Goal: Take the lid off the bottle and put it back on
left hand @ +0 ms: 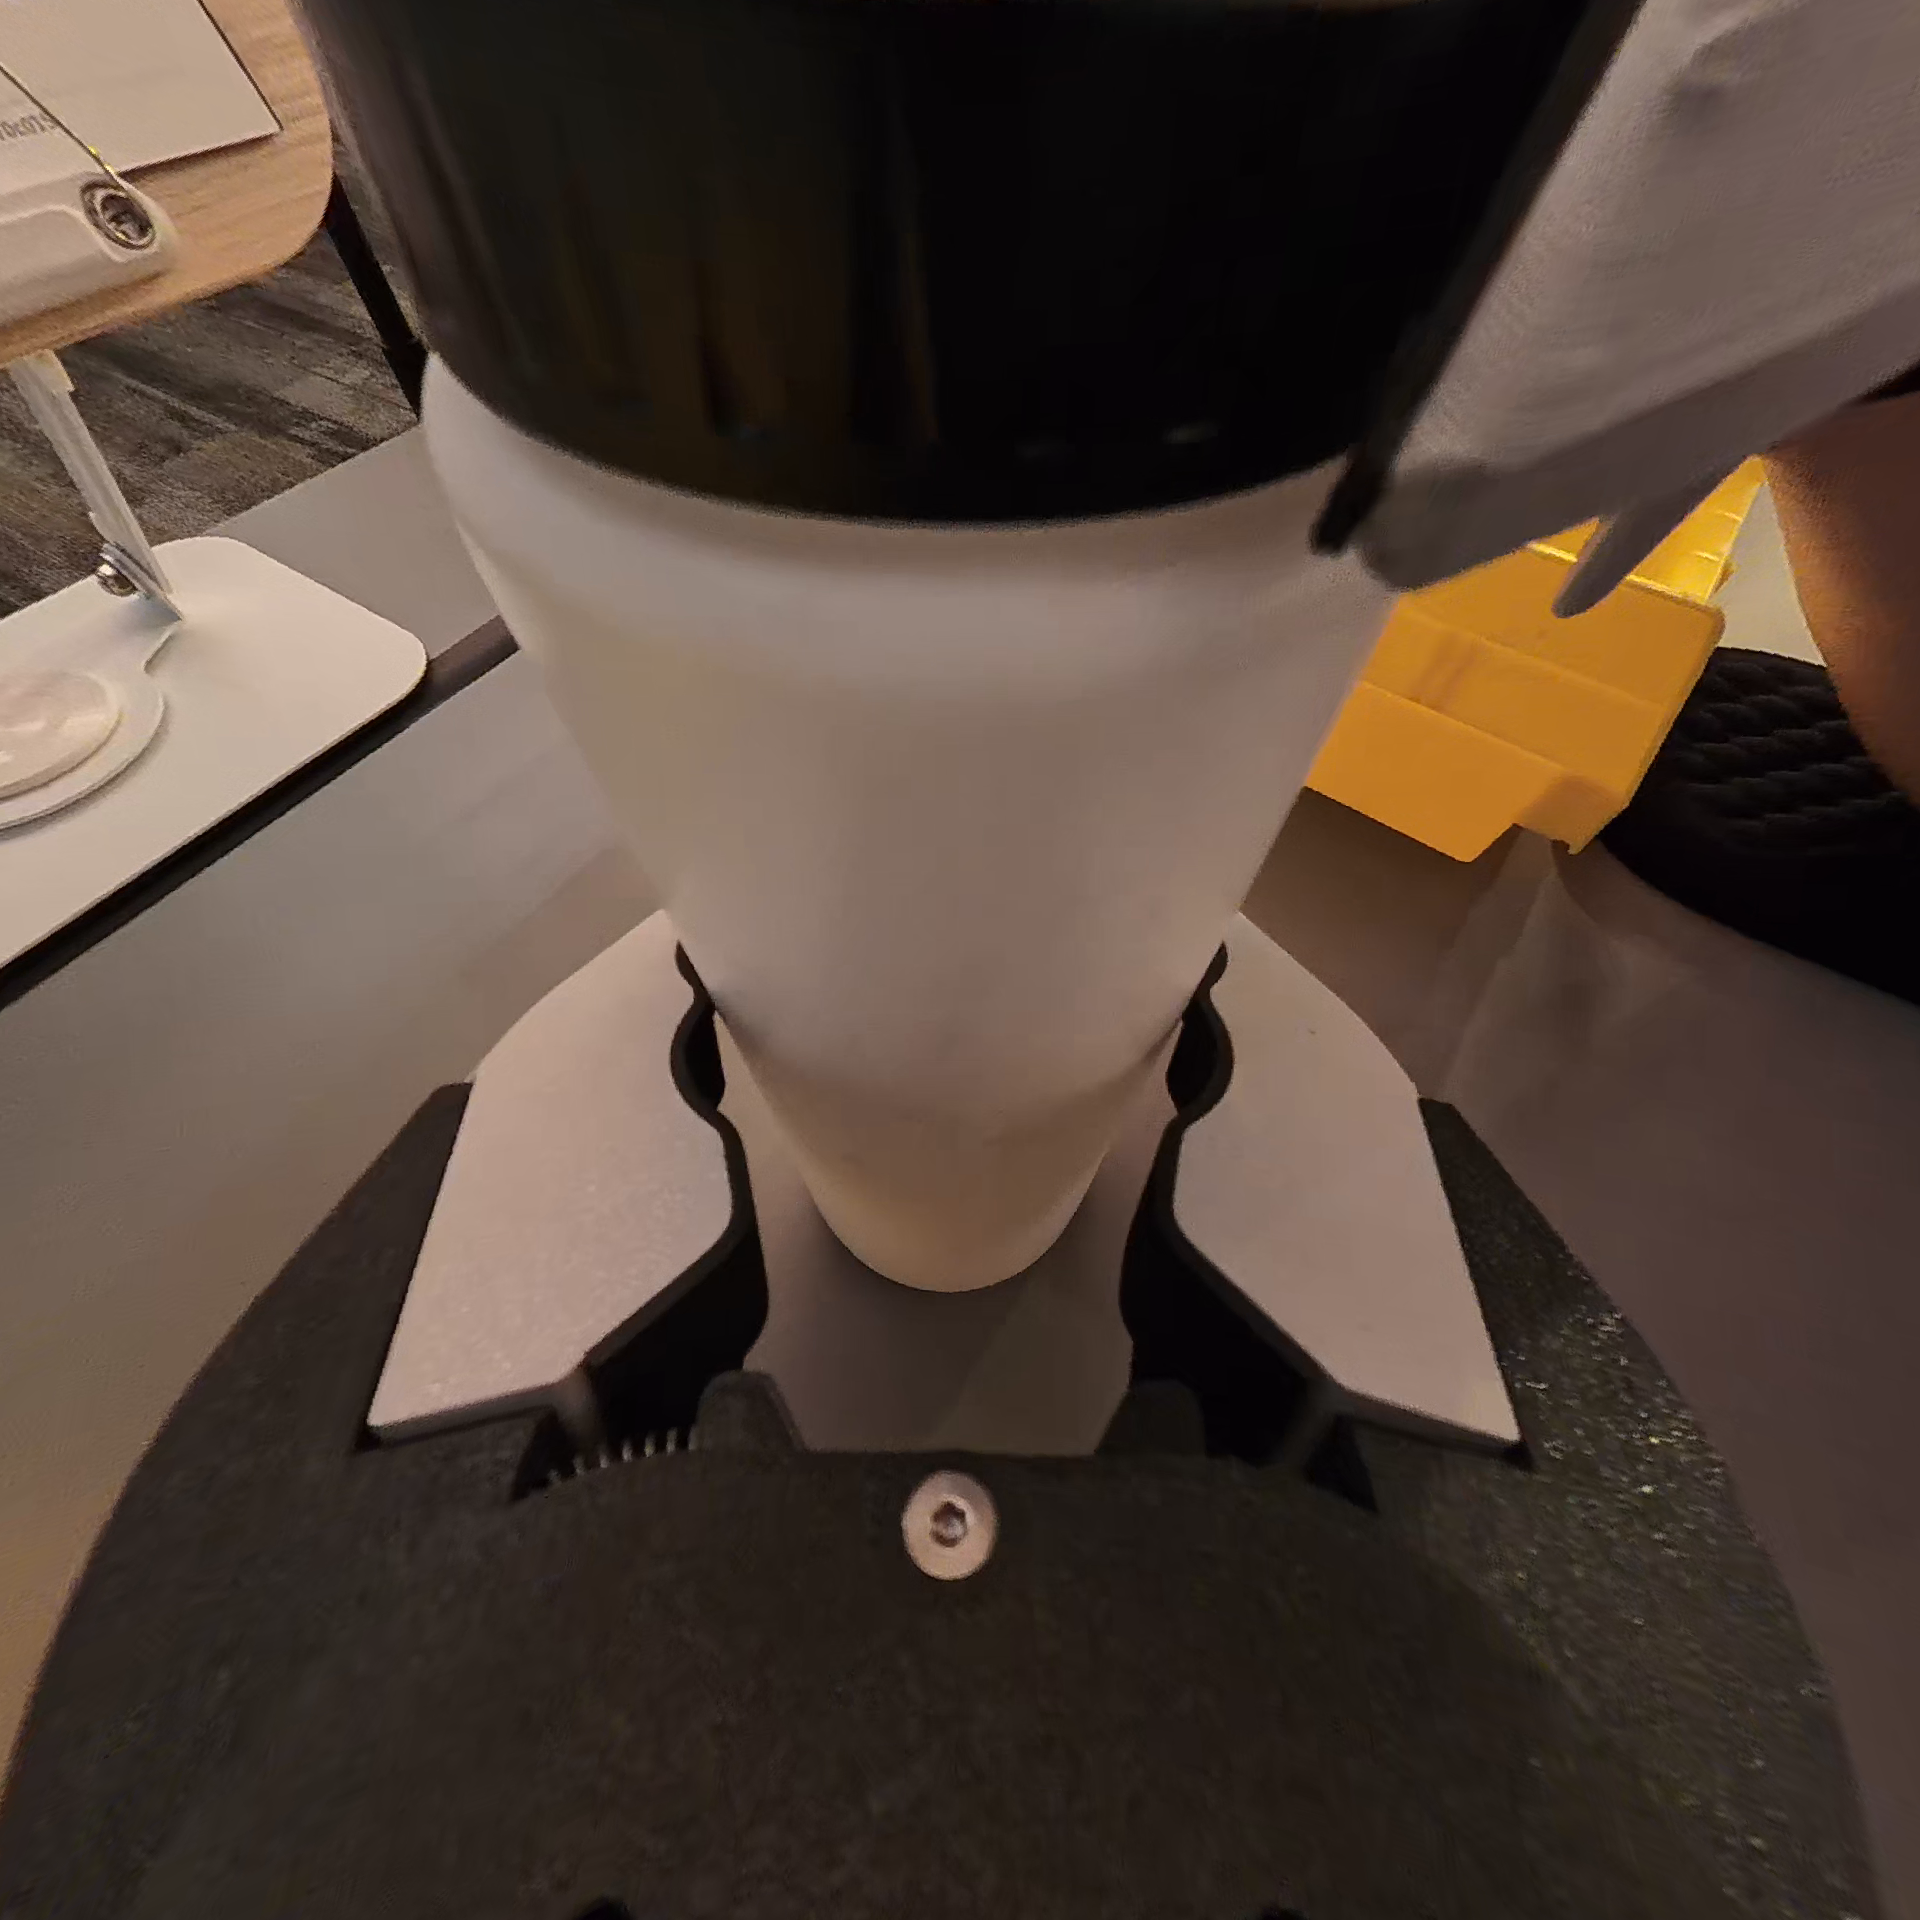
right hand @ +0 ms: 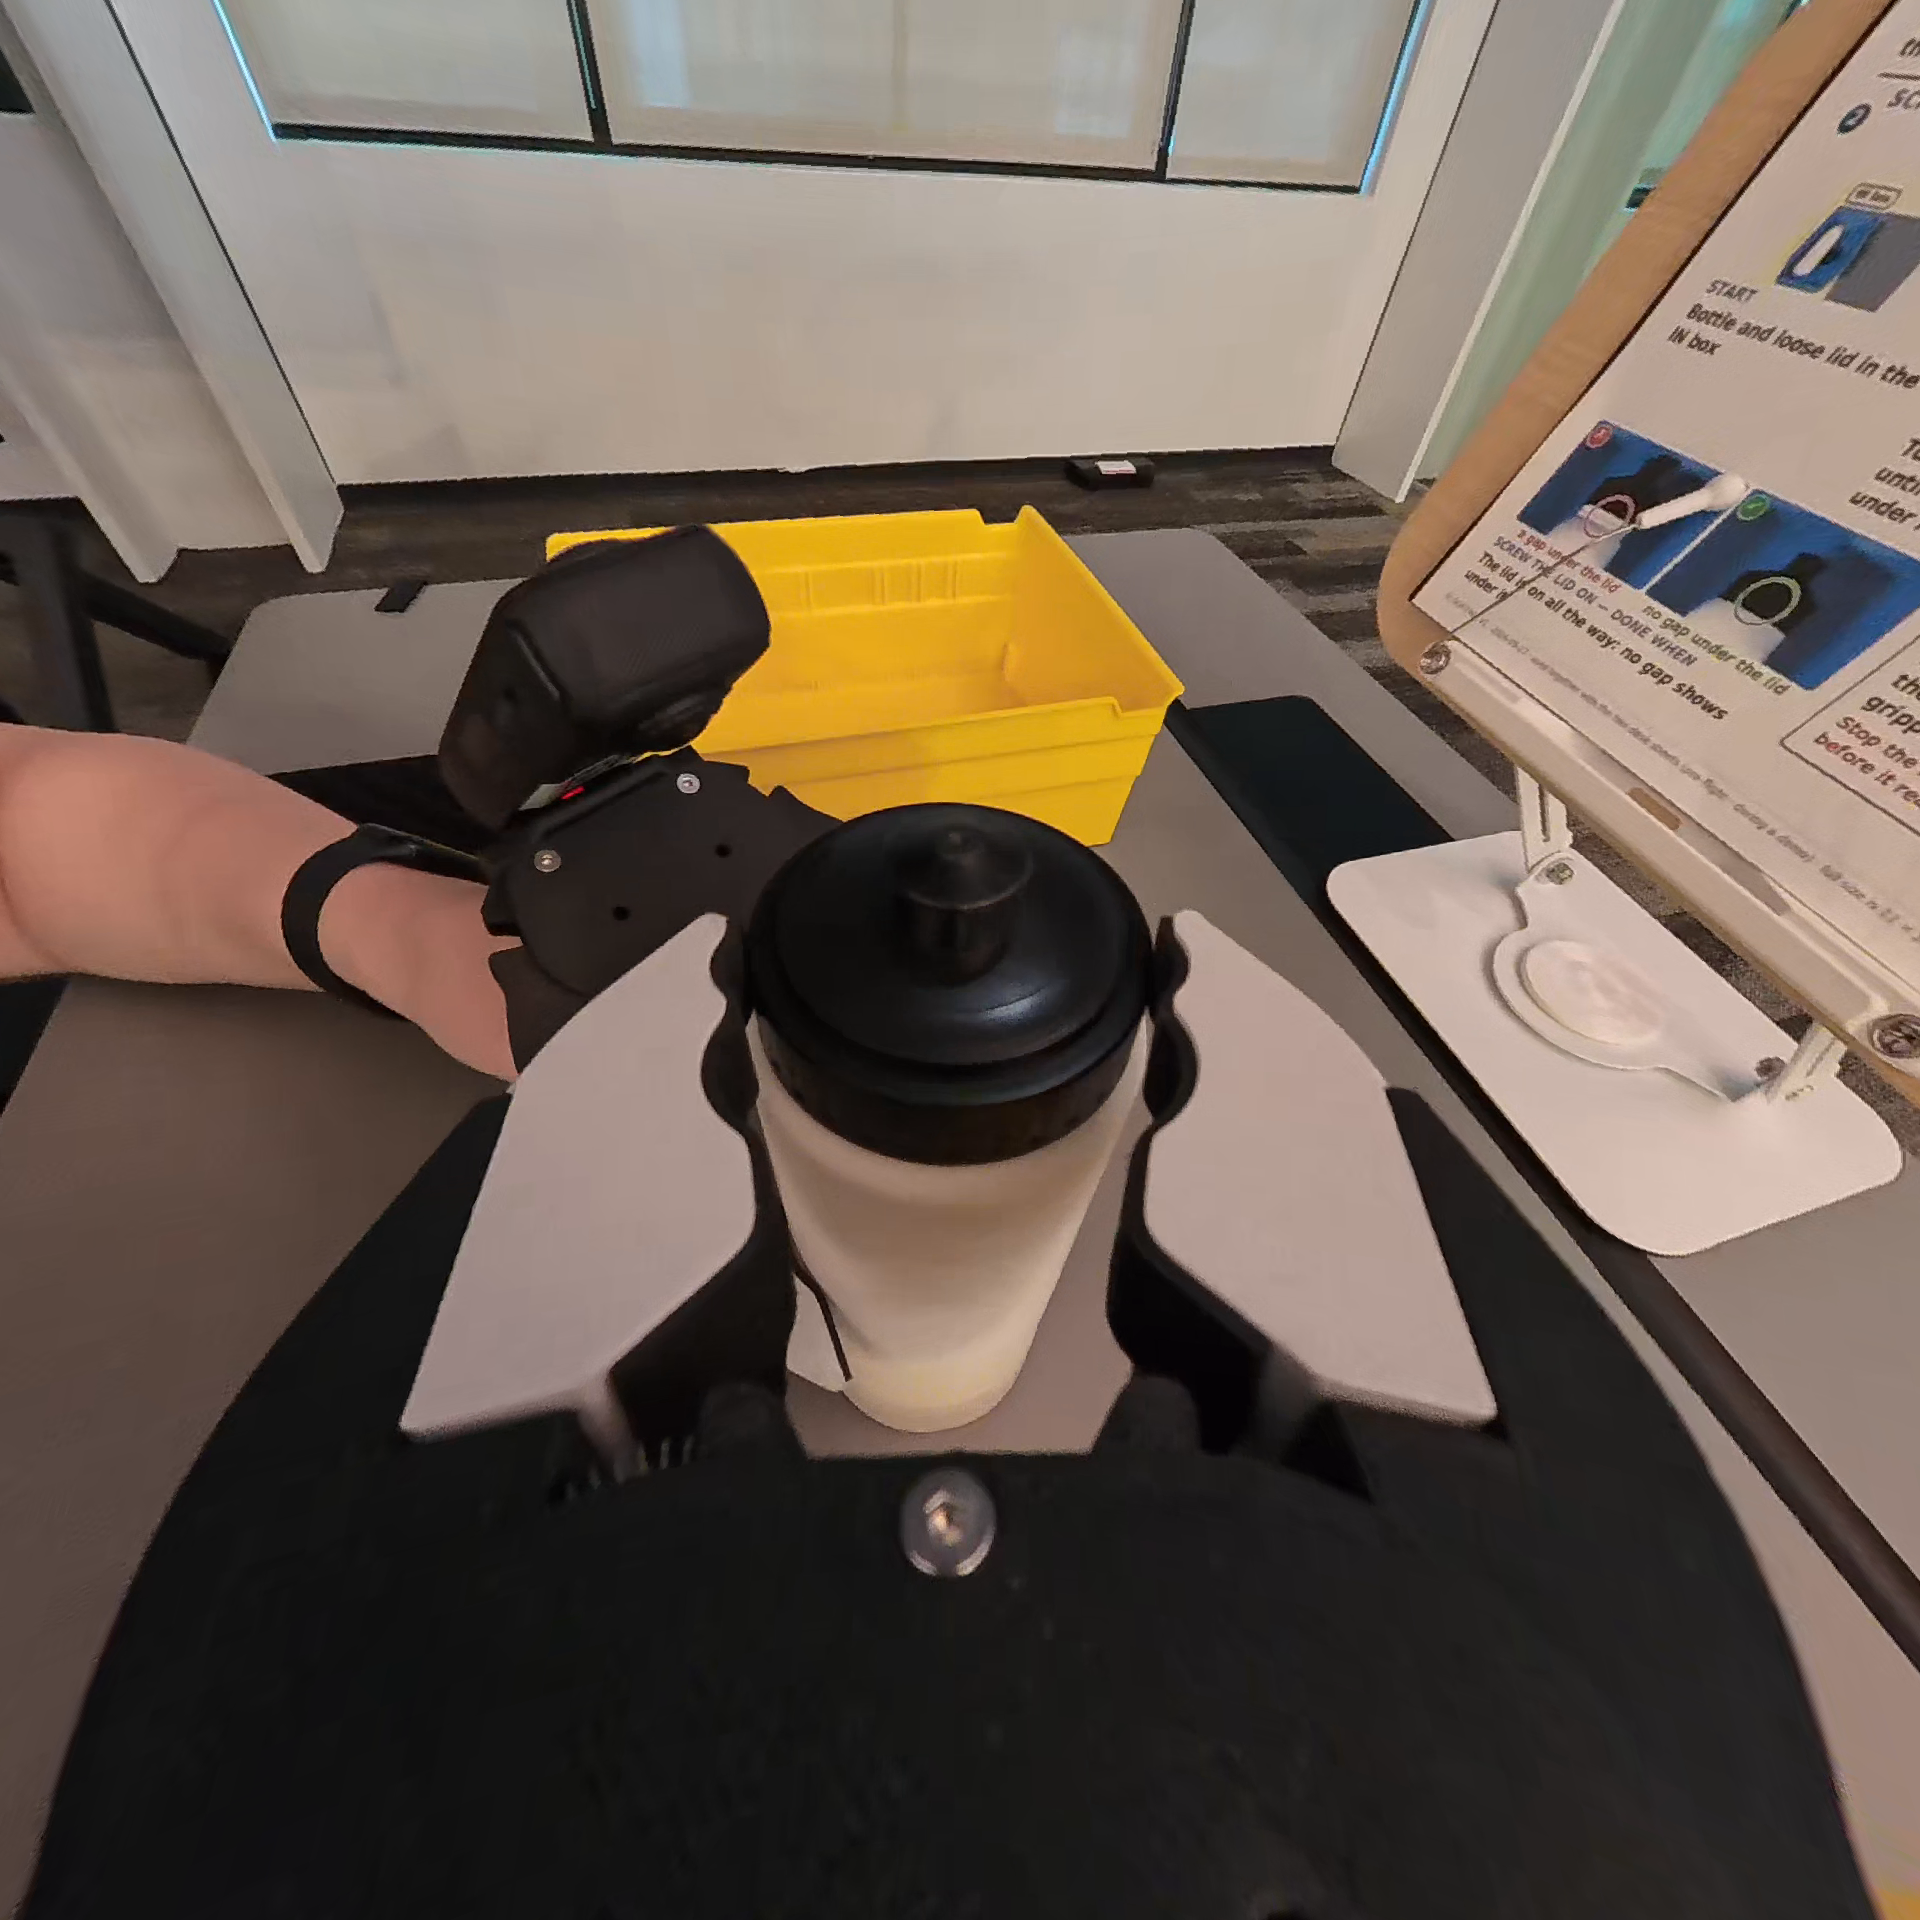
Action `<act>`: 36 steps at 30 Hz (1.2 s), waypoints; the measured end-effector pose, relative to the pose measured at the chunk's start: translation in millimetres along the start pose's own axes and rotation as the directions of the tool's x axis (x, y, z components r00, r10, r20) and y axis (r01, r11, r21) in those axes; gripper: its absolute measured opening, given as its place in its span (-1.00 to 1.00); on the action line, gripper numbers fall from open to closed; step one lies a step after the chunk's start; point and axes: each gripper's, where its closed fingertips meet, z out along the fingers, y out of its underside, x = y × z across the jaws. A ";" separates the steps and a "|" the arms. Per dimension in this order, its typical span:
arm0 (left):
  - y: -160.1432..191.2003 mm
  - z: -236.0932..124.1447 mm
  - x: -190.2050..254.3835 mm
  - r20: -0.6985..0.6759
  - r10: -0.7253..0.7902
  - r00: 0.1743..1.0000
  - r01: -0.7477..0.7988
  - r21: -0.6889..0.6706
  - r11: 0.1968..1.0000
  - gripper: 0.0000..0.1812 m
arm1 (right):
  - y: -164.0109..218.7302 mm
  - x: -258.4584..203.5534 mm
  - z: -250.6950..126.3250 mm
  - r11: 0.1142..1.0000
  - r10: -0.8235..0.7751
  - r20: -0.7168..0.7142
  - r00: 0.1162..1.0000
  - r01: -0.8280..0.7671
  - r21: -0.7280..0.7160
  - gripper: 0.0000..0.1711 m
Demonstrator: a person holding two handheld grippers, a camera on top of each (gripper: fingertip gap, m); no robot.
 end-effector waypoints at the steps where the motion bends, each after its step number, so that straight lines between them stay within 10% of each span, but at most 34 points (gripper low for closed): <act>1: -0.1 0.0 -0.9 0.006 -0.010 1.000 0.010 0.001 1.000 -0.05 | 0.1 1.2 0.7 1.000 0.016 -0.019 1.000 -0.016 -0.002 -0.13; 8: 2.7 -4.5 -10.3 0.116 -0.033 0.993 0.035 -0.020 0.999 -0.05 | -2.3 6.4 7.0 0.996 0.086 -0.314 0.946 -0.078 0.037 -0.13; 21: 1.2 -2.1 -6.4 0.021 -0.018 1.000 0.019 -0.005 1.000 -0.05 | -3.2 3.3 -2.1 0.995 0.096 0.023 0.995 -0.097 0.038 -0.18; 36: 2.0 -4.7 -12.0 0.091 -0.062 0.994 0.063 -0.011 0.998 -0.05 | -3.1 4.9 4.4 0.990 0.140 -0.261 0.955 -0.136 0.033 -0.19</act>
